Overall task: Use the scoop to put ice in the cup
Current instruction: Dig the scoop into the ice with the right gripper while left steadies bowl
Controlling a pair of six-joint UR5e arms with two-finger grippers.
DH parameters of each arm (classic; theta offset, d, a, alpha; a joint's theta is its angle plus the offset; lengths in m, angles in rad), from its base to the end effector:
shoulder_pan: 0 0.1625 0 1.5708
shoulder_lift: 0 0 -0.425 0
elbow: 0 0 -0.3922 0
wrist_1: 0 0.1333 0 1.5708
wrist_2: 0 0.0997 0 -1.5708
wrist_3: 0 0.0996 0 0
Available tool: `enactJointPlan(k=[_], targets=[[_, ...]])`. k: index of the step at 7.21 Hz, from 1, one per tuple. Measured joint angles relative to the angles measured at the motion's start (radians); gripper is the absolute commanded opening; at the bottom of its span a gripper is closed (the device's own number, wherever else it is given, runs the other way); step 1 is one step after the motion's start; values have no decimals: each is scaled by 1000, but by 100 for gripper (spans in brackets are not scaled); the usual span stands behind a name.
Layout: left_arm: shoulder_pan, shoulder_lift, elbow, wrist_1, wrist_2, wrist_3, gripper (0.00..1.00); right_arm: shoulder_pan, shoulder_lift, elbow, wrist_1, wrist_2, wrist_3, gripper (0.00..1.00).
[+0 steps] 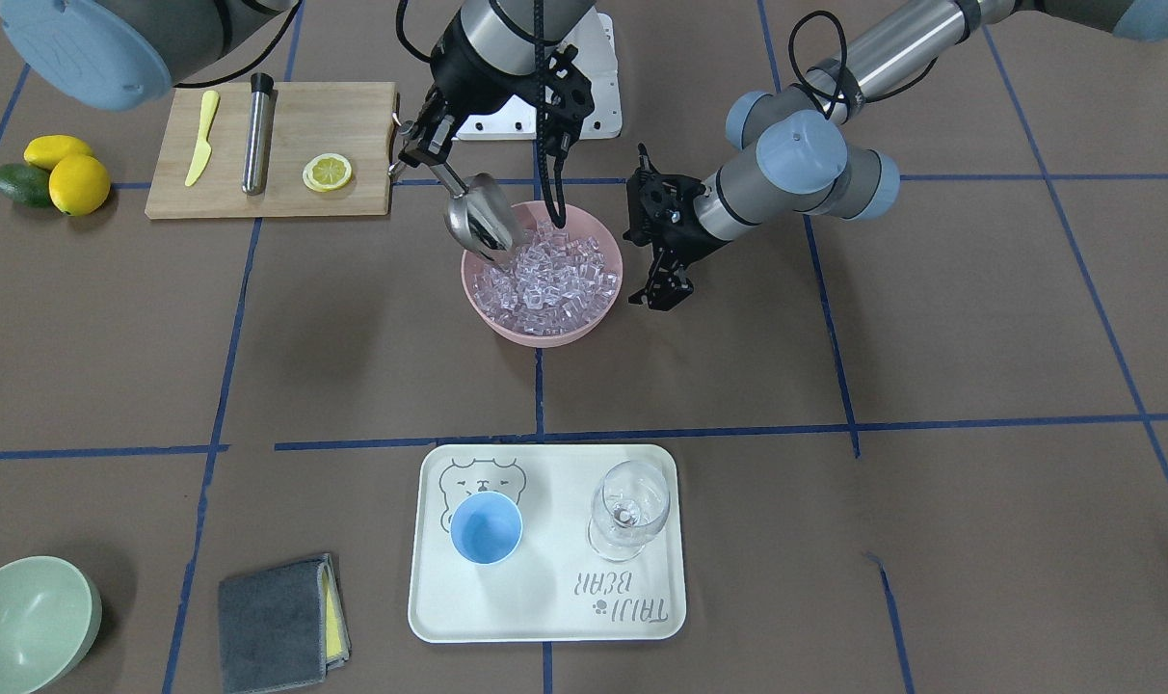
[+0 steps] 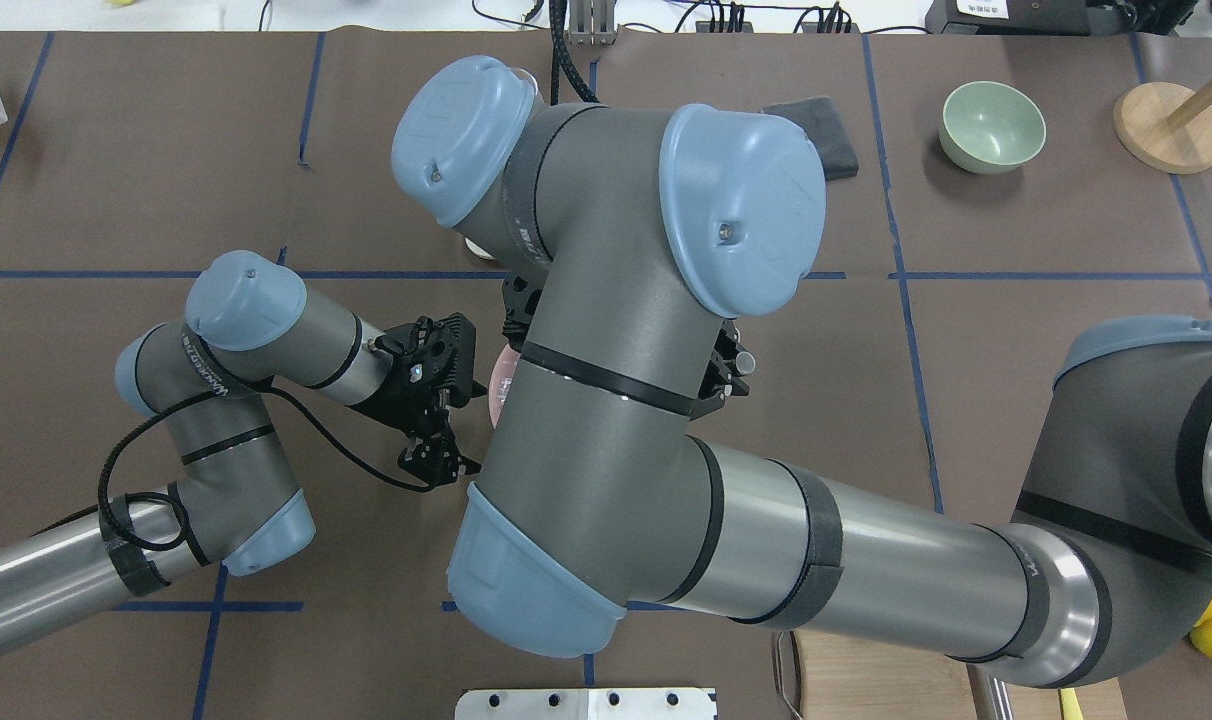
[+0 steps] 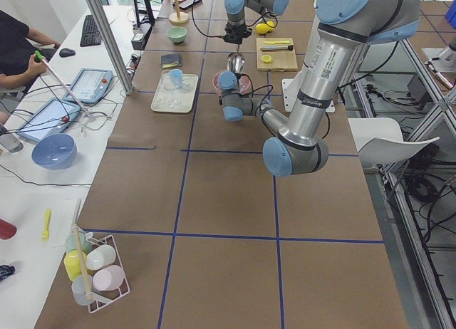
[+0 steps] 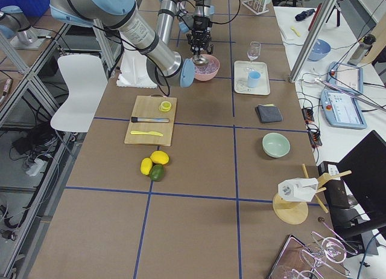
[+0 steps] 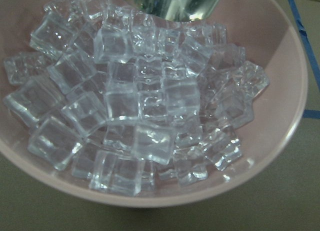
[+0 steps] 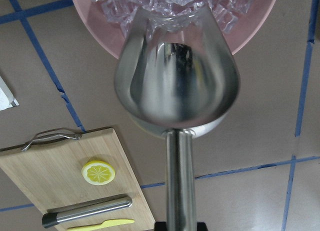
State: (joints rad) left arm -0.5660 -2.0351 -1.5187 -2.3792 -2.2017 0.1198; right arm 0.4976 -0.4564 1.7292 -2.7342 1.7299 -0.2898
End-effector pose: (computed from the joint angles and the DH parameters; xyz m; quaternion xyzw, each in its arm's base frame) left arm 0.5166 -0.4165 0.3193 0.3835 0.4630 0.5658 0.5643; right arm -0.4768 -0.3928 0.0618 0.0201 -0.0941 -0.6304 0.7703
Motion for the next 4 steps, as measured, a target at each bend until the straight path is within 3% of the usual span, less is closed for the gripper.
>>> enactJointPlan(k=[4], targets=[[0, 0, 0, -3, -1, 0, 100, -29, -3, -23, -20, -42, 0, 0]])
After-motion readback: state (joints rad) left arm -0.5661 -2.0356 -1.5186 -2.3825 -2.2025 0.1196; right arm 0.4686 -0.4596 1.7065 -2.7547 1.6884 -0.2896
